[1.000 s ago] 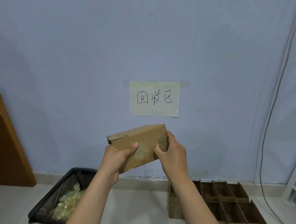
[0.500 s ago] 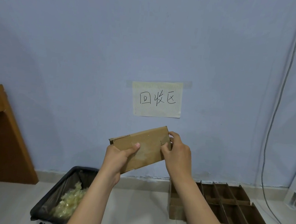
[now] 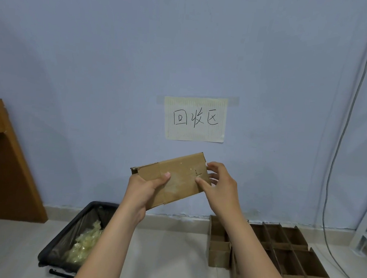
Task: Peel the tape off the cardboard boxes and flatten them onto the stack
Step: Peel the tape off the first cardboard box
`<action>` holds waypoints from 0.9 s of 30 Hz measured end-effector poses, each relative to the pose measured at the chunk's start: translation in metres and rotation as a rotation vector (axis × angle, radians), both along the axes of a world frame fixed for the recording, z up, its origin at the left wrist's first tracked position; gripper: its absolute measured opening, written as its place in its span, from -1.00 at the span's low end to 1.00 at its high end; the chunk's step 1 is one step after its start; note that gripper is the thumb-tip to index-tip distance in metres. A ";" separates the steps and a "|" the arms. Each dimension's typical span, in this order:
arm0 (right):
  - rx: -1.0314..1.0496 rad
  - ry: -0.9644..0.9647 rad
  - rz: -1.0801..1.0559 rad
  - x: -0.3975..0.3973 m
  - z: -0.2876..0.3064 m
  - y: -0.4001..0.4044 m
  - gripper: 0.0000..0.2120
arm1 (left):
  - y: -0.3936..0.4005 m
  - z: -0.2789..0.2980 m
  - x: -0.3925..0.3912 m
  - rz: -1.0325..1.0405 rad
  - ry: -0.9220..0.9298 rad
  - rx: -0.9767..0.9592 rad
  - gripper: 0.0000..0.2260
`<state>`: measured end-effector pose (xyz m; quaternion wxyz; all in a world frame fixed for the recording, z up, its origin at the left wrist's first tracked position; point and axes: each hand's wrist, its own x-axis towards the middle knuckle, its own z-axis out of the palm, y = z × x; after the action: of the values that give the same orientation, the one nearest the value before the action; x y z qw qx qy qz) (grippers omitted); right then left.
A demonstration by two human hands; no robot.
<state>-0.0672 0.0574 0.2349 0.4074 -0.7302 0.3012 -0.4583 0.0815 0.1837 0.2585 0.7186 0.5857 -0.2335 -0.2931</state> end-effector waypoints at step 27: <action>-0.255 0.159 -0.247 0.012 -0.002 0.009 -0.67 | -0.002 0.001 -0.009 0.014 -0.038 0.029 -0.79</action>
<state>-0.0552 0.0661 0.2330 0.2269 -0.7674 0.3592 -0.4802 0.0729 0.1820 0.2593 0.7076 0.6032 -0.2387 -0.2801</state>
